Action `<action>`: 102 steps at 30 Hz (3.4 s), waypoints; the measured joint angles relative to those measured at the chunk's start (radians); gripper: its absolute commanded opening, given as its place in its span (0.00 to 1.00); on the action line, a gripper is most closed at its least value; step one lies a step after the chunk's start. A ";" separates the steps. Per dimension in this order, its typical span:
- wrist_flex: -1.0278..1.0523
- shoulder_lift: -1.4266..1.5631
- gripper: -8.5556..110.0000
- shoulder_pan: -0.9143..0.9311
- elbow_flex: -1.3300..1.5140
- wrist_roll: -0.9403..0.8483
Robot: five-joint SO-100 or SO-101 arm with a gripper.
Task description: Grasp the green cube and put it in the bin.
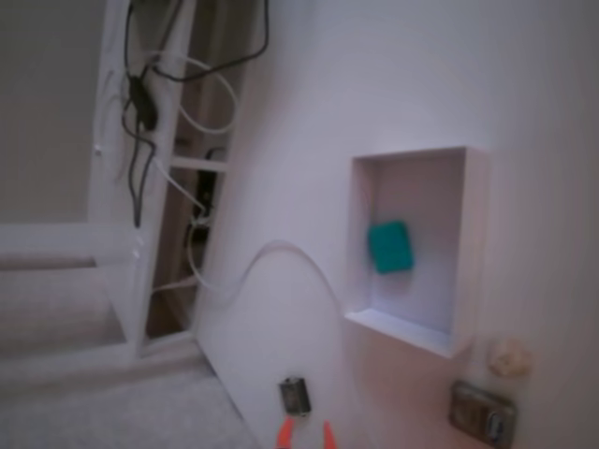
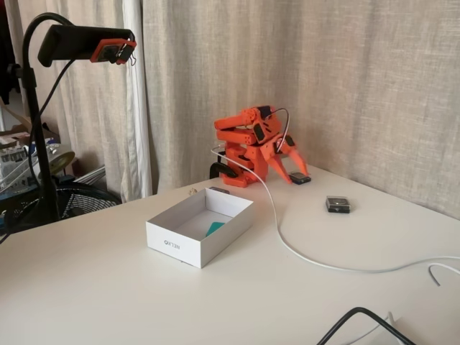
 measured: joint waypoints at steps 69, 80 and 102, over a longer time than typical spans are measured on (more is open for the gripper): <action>0.008 0.021 0.00 0.002 0.006 0.000; 0.008 0.021 0.00 0.002 0.006 0.000; 0.008 0.021 0.00 0.002 0.006 0.000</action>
